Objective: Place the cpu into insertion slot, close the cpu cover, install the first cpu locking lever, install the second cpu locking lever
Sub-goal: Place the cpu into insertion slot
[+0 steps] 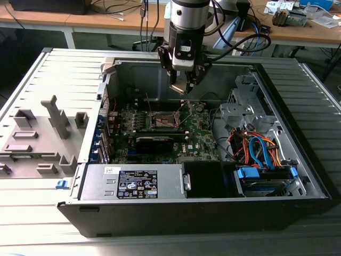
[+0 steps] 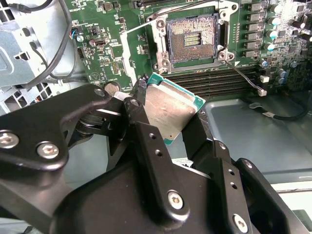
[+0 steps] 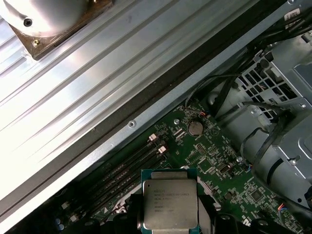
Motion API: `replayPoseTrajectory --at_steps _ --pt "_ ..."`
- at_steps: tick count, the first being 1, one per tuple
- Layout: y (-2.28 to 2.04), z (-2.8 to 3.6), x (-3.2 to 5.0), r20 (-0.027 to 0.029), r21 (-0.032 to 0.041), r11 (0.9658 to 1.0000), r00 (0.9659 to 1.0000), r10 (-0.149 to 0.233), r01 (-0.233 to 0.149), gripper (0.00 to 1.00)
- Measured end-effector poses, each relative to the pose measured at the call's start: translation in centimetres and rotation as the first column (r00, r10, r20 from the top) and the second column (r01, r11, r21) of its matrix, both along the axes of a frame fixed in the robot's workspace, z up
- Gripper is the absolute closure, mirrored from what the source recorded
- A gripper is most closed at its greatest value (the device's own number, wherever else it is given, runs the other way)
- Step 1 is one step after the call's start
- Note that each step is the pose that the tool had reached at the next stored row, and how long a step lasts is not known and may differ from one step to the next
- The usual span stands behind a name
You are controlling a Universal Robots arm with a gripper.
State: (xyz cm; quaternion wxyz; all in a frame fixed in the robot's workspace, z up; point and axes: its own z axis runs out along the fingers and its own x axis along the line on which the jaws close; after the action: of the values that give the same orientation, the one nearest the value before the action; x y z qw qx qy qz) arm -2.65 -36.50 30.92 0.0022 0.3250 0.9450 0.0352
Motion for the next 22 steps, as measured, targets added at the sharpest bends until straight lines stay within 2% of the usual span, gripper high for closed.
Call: replayPoseTrajectory --at_steps 22 --pt "0.0 -0.07 0.0 0.0 0.0 0.9999 0.9999 -0.015 0.015 0.45"
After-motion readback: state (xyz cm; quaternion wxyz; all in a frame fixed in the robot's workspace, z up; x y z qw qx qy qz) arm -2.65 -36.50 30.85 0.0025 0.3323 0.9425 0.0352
